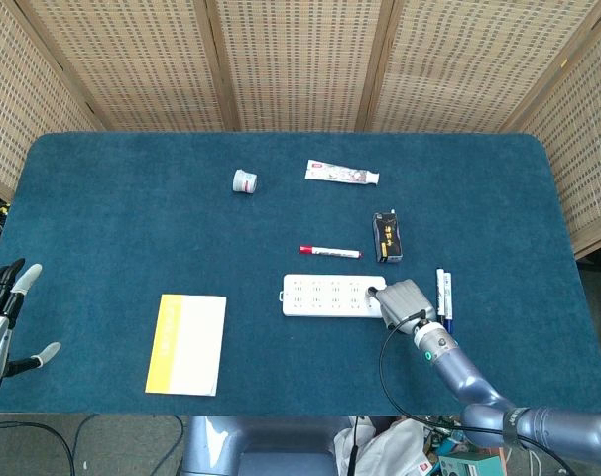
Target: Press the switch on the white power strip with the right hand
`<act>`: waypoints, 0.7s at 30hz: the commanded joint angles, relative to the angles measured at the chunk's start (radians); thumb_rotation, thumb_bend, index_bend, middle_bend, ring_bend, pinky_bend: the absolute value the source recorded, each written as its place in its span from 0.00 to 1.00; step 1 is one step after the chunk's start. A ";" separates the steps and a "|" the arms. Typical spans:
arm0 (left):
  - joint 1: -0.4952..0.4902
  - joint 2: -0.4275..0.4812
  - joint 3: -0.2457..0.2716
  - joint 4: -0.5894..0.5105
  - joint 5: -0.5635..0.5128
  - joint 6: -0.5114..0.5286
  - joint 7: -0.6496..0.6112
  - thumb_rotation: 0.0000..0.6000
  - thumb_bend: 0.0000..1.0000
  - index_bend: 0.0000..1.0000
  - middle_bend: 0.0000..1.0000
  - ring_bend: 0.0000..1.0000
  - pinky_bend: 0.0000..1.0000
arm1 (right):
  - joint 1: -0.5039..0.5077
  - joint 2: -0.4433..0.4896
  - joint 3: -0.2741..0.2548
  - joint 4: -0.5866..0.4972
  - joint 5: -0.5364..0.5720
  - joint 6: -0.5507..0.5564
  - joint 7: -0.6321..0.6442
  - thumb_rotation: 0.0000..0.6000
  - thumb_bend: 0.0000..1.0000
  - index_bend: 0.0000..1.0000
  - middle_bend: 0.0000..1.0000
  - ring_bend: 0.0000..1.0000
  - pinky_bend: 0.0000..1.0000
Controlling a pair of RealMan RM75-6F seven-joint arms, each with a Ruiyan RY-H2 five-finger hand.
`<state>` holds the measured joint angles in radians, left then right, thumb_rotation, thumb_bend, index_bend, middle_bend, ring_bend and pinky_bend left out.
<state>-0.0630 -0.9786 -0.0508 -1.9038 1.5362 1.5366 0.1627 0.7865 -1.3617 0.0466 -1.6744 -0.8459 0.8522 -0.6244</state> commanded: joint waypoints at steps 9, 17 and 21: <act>0.002 0.000 0.003 0.006 0.004 0.004 -0.008 1.00 0.00 0.00 0.00 0.00 0.00 | 0.019 -0.016 -0.023 0.017 0.027 0.012 -0.015 1.00 0.83 0.26 0.80 0.92 1.00; 0.004 0.001 0.004 0.009 0.006 0.009 -0.014 1.00 0.00 0.00 0.00 0.00 0.00 | 0.029 -0.017 -0.028 -0.003 0.033 0.032 -0.022 1.00 0.83 0.28 0.80 0.92 1.00; 0.005 0.003 0.004 0.004 0.007 0.011 -0.013 1.00 0.00 0.00 0.00 0.00 0.00 | 0.026 0.012 -0.009 -0.049 0.001 0.062 0.004 1.00 0.83 0.28 0.80 0.92 1.00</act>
<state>-0.0580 -0.9761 -0.0465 -1.8996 1.5434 1.5472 0.1505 0.8137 -1.3632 0.0287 -1.7052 -0.8319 0.9020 -0.6315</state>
